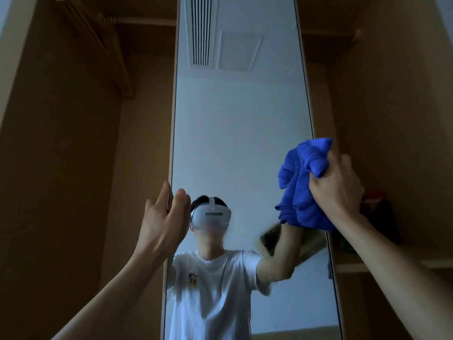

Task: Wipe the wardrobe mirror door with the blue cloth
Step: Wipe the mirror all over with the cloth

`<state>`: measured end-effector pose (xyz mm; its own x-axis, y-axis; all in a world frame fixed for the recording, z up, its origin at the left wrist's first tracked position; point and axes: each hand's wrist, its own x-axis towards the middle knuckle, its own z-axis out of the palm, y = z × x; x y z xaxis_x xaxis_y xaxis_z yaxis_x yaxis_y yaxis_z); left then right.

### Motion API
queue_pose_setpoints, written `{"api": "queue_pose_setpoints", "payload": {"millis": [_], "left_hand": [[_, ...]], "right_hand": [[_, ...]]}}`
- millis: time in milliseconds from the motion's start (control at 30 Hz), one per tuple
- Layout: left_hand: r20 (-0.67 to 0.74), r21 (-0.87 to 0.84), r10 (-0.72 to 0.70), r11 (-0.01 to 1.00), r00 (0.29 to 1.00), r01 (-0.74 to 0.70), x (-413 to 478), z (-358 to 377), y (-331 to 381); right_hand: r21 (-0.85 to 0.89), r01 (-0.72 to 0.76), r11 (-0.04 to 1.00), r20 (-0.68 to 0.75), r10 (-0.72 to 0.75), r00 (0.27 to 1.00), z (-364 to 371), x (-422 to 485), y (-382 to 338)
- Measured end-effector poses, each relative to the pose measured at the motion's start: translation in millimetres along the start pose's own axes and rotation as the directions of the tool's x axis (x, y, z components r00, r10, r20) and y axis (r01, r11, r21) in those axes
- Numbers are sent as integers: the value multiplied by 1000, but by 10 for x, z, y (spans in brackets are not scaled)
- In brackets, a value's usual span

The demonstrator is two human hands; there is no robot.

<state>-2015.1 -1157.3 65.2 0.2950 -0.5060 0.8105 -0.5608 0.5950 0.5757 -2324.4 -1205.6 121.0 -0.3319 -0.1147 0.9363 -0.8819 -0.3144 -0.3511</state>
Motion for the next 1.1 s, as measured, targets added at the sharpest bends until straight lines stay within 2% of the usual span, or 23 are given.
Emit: {"api": "queue_pose_setpoints", "payload": {"millis": [167,367,533,633,833,1033,1100], "left_hand": [[46,-94,-109,989,993,113,-51,-51,83],[86,-116,-77,989,993,87,-6,-126,-9],[91,-195,-79,976,993,96,7,-128,-78],[77,-277,-114,952,990,131,-21,-126,-117],[98,-335,-214,912,972,235,-44,-134,-218],[138,-375,-304,865,942,334,-135,-115,-421],[153,-375,-311,860,938,346,-167,-123,-463]], "right_hand": [[27,38,999,-17,-38,999,68,-188,-225],[105,236,966,106,-247,963,193,-593,-943],[133,448,884,158,-465,871,276,-970,-1602],[171,514,841,205,-541,816,313,-1043,-1779],[249,586,771,267,-637,724,321,-892,-1739],[229,740,633,299,-769,565,287,-801,-1706],[203,771,603,309,-787,534,300,-795,-1704]]}}
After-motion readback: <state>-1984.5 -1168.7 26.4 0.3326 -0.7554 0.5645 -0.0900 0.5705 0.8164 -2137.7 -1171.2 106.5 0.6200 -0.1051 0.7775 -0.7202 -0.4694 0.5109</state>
